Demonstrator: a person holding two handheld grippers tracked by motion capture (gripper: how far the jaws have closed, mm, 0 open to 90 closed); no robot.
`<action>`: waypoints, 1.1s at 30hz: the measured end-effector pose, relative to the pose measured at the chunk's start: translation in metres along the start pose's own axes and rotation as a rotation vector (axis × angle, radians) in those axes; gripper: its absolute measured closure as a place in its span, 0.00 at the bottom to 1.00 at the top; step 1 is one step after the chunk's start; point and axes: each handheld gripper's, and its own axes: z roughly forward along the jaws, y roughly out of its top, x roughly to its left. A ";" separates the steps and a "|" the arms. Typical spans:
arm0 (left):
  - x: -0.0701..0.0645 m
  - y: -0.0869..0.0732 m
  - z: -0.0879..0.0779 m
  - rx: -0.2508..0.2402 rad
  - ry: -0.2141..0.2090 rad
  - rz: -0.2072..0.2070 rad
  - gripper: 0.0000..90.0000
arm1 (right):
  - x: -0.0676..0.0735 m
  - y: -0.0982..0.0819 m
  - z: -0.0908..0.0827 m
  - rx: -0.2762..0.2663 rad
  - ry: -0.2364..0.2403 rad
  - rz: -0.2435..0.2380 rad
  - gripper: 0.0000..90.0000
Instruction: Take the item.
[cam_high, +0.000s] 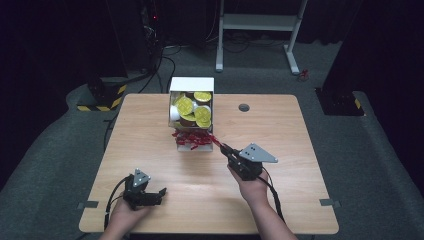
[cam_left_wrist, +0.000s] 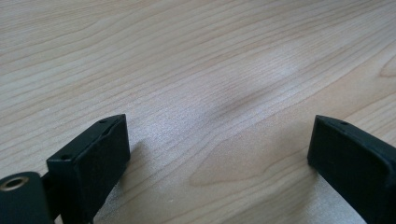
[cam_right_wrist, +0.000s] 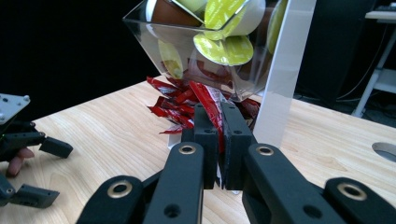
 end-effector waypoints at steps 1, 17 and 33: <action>0.000 0.000 0.000 0.002 -0.002 -0.002 0.07 | 0.000 0.000 -0.001 -0.003 0.002 -0.002 0.98; 0.001 -0.003 -0.004 -0.004 -0.013 -0.004 0.10 | -0.007 -0.001 -0.021 -0.021 -0.012 0.004 0.98; 0.001 -0.004 -0.004 -0.011 -0.013 0.006 0.11 | -0.021 0.003 -0.035 -0.049 -0.038 0.029 0.98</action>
